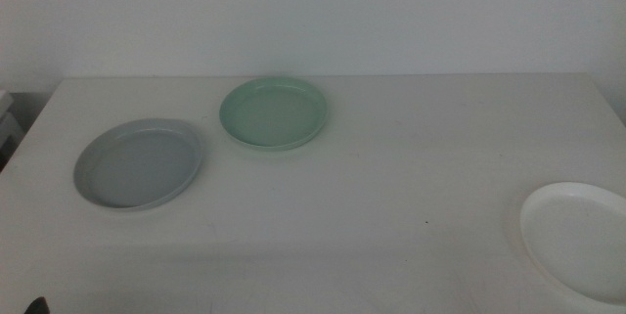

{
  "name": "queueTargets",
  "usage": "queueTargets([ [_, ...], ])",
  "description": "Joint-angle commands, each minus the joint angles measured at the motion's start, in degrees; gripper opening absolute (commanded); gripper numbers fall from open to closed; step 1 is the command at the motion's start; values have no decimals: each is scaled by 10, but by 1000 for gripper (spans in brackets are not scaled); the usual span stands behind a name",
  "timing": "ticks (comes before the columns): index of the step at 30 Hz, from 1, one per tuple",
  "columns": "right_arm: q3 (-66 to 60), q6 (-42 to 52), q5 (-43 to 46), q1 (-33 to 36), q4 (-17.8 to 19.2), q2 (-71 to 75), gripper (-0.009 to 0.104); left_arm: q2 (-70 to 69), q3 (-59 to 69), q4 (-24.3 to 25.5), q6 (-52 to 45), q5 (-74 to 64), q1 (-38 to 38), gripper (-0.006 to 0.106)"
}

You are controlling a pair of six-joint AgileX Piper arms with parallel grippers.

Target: Stack the three bowls on top of each other.

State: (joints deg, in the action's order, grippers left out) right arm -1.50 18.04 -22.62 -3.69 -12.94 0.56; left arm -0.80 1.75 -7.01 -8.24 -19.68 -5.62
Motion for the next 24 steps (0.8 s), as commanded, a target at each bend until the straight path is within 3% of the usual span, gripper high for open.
queueTargets([
  [1,2,3,43,-2,2,16,56,-3,-17,-15,12,50,-1,105],
  [11,2,3,43,-2,2,16,56,108,-173,-28,15,-11,-1,105],
  [24,2,3,43,-2,2,16,56,437,-544,-28,22,-223,-1,105],
])
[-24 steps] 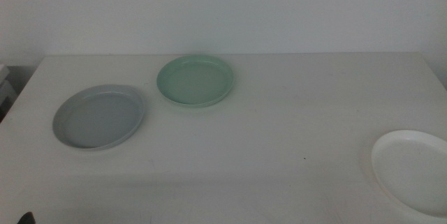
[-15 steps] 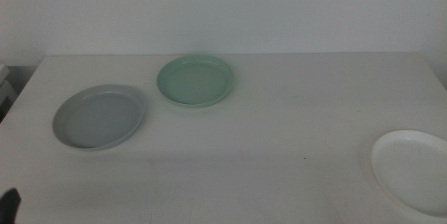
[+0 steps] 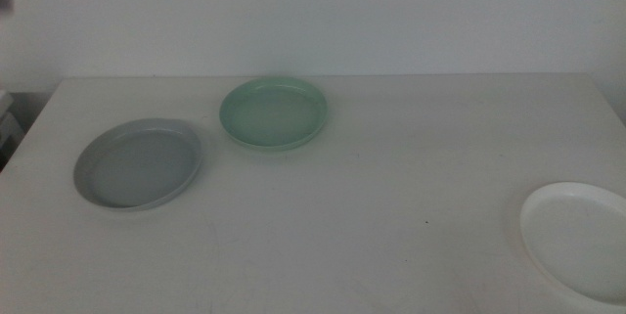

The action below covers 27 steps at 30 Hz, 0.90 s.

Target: Stack the three bowls on top of each other.

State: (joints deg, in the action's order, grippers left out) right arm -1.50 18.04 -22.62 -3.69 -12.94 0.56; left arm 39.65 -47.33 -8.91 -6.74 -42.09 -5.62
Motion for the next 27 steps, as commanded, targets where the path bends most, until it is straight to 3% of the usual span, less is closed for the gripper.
queueTargets([
  [1,2,3,43,-2,2,16,56,58,-85,-9,7,-23,-1,105],
  [7,2,3,43,-2,2,16,56,173,-201,-19,7,-104,-1,105],
  [18,2,3,43,-2,2,16,56,309,-213,-26,21,-46,-4,105],
  [27,2,3,43,-2,2,16,56,507,-355,-47,-83,-132,-89,105],
])
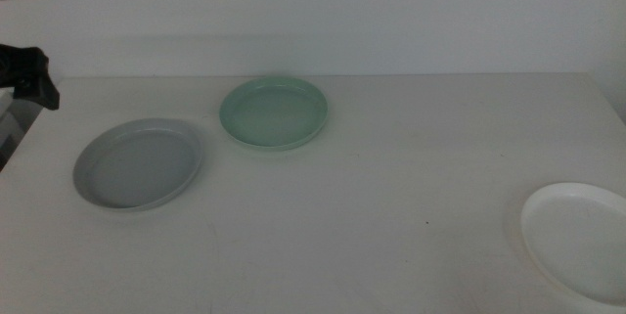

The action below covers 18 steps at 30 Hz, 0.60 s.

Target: Stack the three bowls on top of each other.

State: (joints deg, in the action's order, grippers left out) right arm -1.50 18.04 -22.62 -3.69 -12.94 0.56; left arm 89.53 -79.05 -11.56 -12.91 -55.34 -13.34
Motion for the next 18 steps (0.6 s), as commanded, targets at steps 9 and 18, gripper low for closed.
queueTargets([
  [9,2,3,43,-2,2,16,56,192,-135,-87,-114,-12,-47,105],
  [18,2,3,43,-2,2,16,56,288,-142,-108,-121,14,-43,94],
])
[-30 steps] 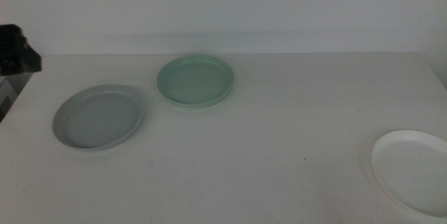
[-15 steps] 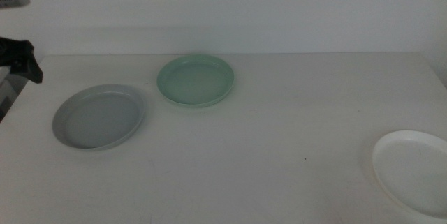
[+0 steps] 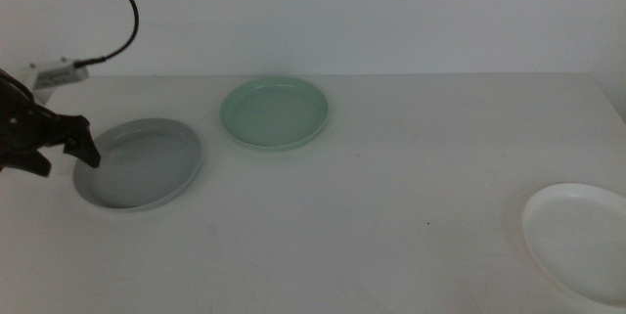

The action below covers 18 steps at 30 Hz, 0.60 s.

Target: Stack the three bowls on top of each other.

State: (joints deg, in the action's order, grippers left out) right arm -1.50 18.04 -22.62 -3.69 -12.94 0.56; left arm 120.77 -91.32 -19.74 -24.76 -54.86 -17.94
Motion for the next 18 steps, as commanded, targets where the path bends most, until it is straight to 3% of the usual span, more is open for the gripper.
queueTargets([
  [1,2,3,43,-2,2,16,56,-17,-19,-34,-8,9,3,90],
  [6,2,3,43,-2,2,16,56,14,-19,-72,-15,10,4,70],
  [9,2,3,43,-2,2,15,56,25,-19,-73,-15,7,4,51],
  [14,2,3,43,-2,2,15,56,26,-19,-73,9,2,3,5],
  [15,2,3,43,-2,2,15,56,22,-19,-73,9,-1,3,0],
  [18,2,3,43,-2,2,15,56,5,-19,-69,9,-17,3,0],
])
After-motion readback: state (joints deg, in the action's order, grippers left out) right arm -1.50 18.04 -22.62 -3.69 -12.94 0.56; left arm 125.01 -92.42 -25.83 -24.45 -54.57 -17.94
